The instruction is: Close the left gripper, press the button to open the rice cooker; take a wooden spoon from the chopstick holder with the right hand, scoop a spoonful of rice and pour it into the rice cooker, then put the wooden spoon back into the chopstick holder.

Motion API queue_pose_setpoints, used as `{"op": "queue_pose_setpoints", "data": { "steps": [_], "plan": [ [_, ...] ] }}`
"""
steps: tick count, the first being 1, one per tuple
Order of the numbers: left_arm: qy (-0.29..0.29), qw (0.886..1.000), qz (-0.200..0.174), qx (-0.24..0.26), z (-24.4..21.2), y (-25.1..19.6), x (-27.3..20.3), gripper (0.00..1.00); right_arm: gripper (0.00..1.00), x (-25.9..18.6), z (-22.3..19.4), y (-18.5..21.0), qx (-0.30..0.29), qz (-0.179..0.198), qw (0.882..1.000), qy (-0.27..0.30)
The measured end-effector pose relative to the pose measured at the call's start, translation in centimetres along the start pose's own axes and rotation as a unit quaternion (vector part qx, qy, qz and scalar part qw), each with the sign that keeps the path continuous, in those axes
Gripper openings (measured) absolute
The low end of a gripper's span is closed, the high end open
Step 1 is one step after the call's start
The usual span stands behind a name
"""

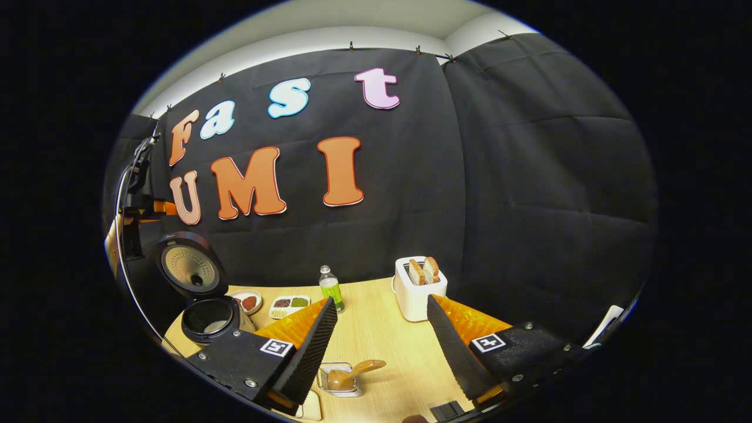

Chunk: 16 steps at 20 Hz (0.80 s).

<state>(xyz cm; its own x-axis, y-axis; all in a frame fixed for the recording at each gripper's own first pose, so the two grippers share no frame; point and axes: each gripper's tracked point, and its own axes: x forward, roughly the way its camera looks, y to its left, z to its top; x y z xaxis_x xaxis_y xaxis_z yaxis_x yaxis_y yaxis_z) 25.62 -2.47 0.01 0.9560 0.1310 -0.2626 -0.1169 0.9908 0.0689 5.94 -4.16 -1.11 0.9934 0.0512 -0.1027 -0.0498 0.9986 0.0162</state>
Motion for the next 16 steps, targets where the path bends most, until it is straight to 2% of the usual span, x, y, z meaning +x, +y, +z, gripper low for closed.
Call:
{"op": "queue_pose_setpoints", "data": {
  "steps": [7, 10, 16],
  "plan": [
    [0.045, 0.999, -0.003, -0.012, -4.5, 0.2, 2.3, 1.0, 0.95, -0.5, 0.4, -0.2, 0.008, -0.004, 1.0, -0.001],
    [0.027, 0.999, -0.018, -0.016, -4.6, -0.3, 1.3, 0.98, 0.95, -0.6, 0.2, -0.1, 0.012, -0.002, 1.0, 0.0],
    [0.036, 0.999, -0.03, -0.016, -7.3, -1.8, -2.6, 1.0, 0.95, -0.6, -0.3, 1.2, 0.014, 0.018, 1.0, 0.004]
  ]
}}
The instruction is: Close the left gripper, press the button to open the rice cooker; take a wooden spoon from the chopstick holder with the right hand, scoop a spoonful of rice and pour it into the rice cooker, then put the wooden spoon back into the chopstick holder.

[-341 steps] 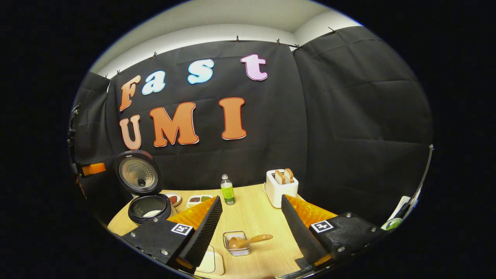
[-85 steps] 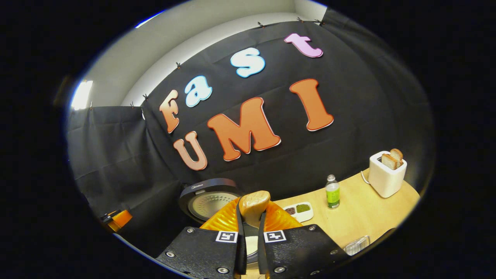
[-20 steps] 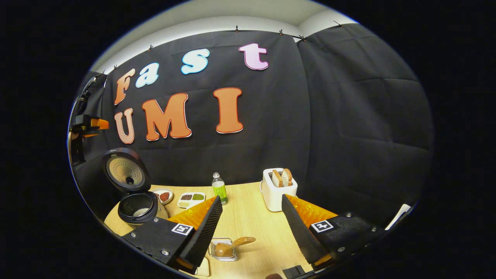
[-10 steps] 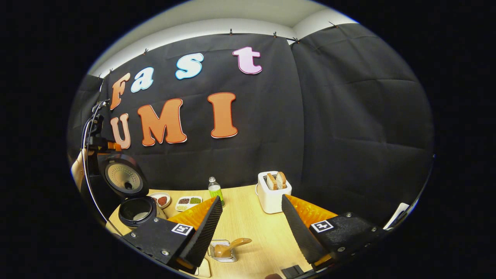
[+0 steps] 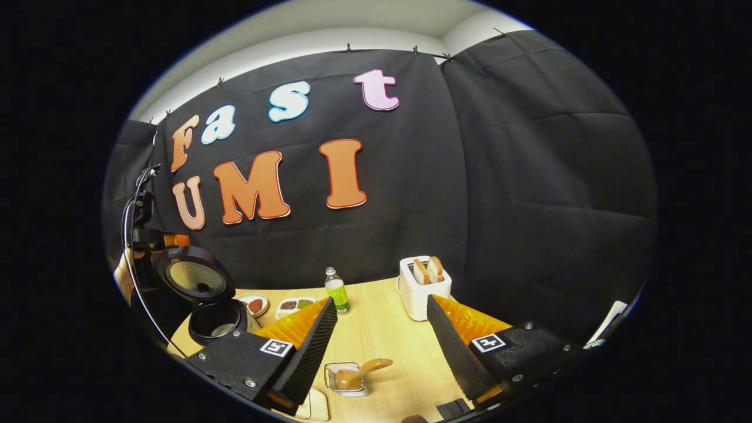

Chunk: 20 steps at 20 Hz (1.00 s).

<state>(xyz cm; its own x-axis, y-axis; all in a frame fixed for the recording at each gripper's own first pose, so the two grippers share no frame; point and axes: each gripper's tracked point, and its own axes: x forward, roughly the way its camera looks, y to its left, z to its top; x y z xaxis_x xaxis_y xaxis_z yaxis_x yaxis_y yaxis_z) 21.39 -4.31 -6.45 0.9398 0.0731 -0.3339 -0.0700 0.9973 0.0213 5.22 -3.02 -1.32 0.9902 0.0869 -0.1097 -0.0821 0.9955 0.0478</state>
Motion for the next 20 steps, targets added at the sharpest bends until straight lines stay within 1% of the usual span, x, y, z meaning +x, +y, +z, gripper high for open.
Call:
{"op": "queue_pose_setpoints", "data": {
  "steps": [1, 4, 9, 12, 13, 14, 15, 18, 19, 20],
  "plan": [
    [0.001, 1.0, -0.002, -0.002, -0.6, -0.2, -0.6, 0.99, 0.95, 0.1, -0.2, 0.2, -0.003, 0.005, 1.0, 0.002],
    [0.021, 1.0, -0.01, -0.004, -3.5, -1.4, -2.4, 1.0, 0.95, 0.1, -0.5, 0.8, -0.007, 0.017, 1.0, 0.007],
    [0.045, 0.999, -0.006, 0.016, -8.4, -2.2, -4.7, 0.99, 0.95, 0.1, -0.8, 1.0, -0.011, 0.032, 0.999, 0.011],
    [0.056, 0.998, -0.009, 0.0, -11.2, -2.5, -5.4, 0.99, 0.95, 0.1, -1.5, 0.7, -0.009, 0.035, 0.999, 0.021],
    [0.06, 0.998, -0.009, -0.006, -12.2, -2.6, -5.6, 1.0, 0.95, 0.1, -1.7, 0.5, -0.009, 0.036, 0.999, 0.023],
    [0.064, 0.998, -0.007, -0.01, -13.3, -2.5, -5.7, 0.99, 0.95, 0.1, -1.9, 0.4, -0.008, 0.036, 0.999, 0.025],
    [0.068, 0.998, -0.005, -0.012, -14.2, -2.4, -5.7, 1.0, 0.95, 0.1, -2.0, 0.3, -0.007, 0.036, 0.999, 0.026],
    [0.054, 0.998, -0.002, 0.013, -15.7, -2.4, -5.9, 1.0, 0.95, 0.1, -2.3, 0.1, -0.003, 0.039, 0.999, 0.032],
    [0.053, 0.998, -0.002, 0.019, -16.5, -2.5, -6.0, 0.96, 0.95, 0.1, -2.4, 0.1, -0.002, 0.041, 0.999, 0.032],
    [0.057, 0.998, -0.002, 0.021, -17.3, -2.6, -6.1, 0.97, 0.95, 0.2, -2.4, 0.1, -0.002, 0.041, 0.999, 0.032]
  ]
}}
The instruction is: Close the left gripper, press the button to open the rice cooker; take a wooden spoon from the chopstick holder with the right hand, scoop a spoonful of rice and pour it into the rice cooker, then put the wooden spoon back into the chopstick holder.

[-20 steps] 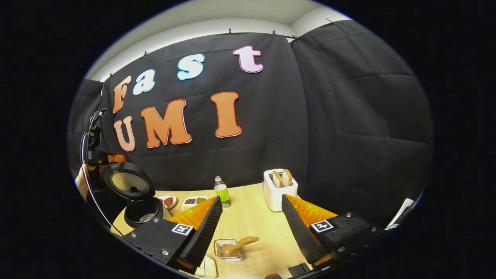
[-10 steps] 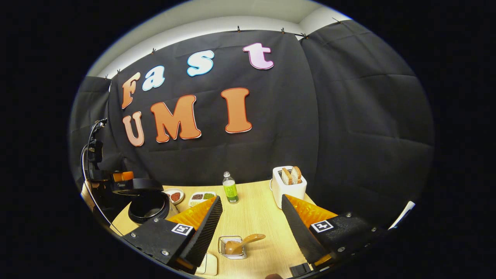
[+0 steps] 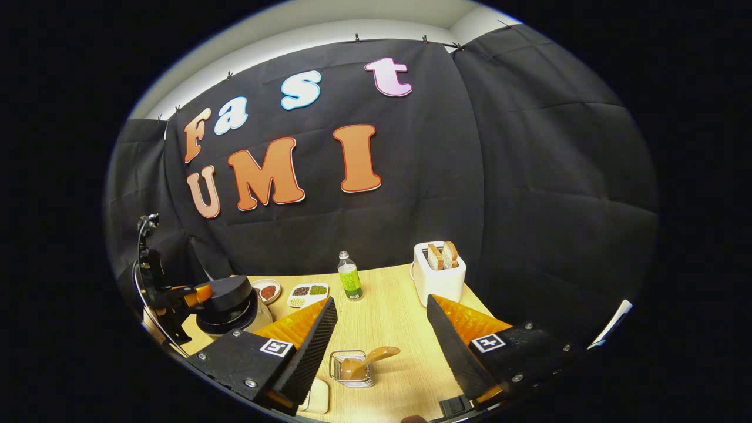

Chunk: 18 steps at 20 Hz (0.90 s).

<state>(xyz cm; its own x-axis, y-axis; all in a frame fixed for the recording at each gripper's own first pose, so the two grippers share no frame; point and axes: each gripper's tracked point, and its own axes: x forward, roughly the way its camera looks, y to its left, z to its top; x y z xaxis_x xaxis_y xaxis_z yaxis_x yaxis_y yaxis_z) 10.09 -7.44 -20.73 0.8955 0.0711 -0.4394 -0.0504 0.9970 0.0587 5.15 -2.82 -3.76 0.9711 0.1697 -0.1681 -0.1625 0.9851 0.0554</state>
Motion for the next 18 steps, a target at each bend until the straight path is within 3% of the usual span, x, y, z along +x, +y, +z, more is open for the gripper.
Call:
{"op": "queue_pose_setpoints", "data": {
  "steps": [5, 18],
  "plan": [
    [0.034, 0.999, 0.003, 0.026, -4.1, -0.4, 0.5, 0.99, 0.95, 0.0, -0.2, -0.2, -0.002, 0.001, 1.0, 0.001],
    [-0.034, 0.998, 0.005, 0.046, -4.6, -0.4, -0.3, 1.0, 0.95, -0.5, 0.0, -0.9, -0.005, -0.004, 1.0, -0.003]
  ]
}}
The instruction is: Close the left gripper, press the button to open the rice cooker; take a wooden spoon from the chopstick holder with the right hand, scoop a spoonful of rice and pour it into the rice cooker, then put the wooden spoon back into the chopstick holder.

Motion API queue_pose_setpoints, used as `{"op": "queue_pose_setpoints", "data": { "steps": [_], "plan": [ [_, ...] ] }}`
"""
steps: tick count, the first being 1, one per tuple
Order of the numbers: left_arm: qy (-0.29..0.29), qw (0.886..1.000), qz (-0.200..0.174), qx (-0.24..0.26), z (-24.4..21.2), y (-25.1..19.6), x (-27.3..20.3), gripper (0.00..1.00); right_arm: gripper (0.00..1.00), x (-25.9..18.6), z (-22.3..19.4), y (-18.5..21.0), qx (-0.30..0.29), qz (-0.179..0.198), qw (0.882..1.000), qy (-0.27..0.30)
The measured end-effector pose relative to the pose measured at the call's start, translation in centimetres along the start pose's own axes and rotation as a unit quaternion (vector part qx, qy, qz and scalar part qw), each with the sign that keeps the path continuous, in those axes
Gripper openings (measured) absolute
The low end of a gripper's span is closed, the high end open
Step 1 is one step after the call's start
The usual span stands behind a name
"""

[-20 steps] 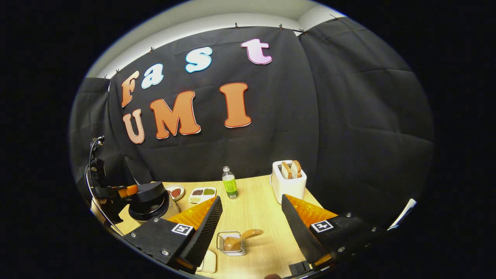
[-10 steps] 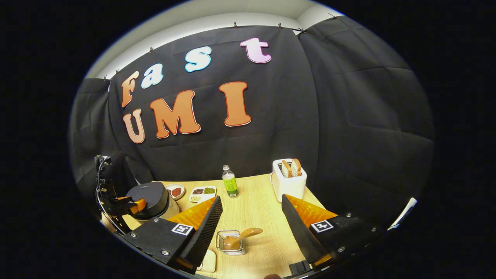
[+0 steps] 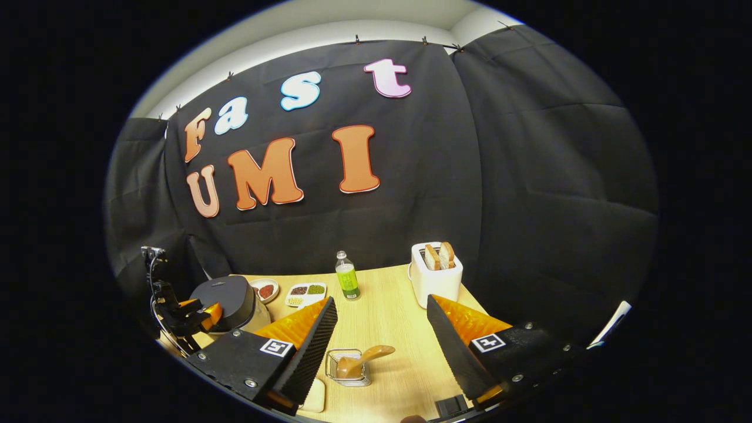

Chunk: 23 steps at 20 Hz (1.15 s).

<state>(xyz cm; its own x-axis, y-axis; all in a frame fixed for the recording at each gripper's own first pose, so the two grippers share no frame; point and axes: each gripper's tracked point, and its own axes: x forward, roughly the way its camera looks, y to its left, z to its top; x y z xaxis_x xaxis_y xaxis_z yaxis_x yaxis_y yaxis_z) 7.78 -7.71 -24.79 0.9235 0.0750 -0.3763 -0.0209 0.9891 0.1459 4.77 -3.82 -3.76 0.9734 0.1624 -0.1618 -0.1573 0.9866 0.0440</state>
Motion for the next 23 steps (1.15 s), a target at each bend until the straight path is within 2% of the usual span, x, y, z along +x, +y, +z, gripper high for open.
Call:
{"op": "queue_pose_setpoints", "data": {
  "steps": [4, 5, 7, 11, 14, 15, 17, 22, 23],
  "plan": [
    [0.017, 1.0, 0.011, 0.001, 0.8, 0.2, -0.2, 0.96, 0.95, -0.5, 0.4, -0.8, 0.007, -0.005, 1.0, -0.004],
    [0.007, 1.0, 0.018, 0.007, 1.8, 0.7, -1.0, 1.0, 0.95, -0.5, 0.5, -0.9, 0.008, -0.005, 1.0, -0.006],
    [-0.018, 1.0, 0.02, 0.011, 4.3, 1.7, -3.5, 0.95, 0.95, -0.6, 0.9, -1.2, 0.009, -0.007, 1.0, -0.01],
    [-0.043, 0.999, 0.004, -0.032, 10.4, 3.0, -7.1, 0.95, 0.95, -0.7, 1.6, -0.8, 0.015, -0.001, 1.0, -0.01],
    [-0.082, 0.995, 0.007, -0.049, 16.0, 4.4, -10.7, 0.95, 0.95, -1.2, 3.7, -0.4, 0.007, 0.0, 1.0, -0.028],
    [-0.093, 0.994, 0.003, -0.058, 17.6, 4.7, -11.9, 1.0, 0.95, -1.5, 4.5, -0.2, 0.003, 0.0, 0.999, -0.035],
    [-0.119, 0.99, -0.01, -0.072, 20.7, 5.0, -14.5, 1.0, 0.95, -2.0, 6.4, 0.2, -0.005, 0.003, 0.999, -0.052],
    [-0.167, 0.983, -0.002, -0.071, 25.0, 6.7, -19.5, 1.0, 0.95, -3.5, 10.2, 0.7, -0.031, 0.003, 0.995, -0.094],
    [-0.172, 0.982, -0.003, -0.074, 25.4, 6.8, -20.0, 1.0, 1.0, -3.8, 10.7, 0.9, -0.031, 0.005, 0.995, -0.099]
  ]
}}
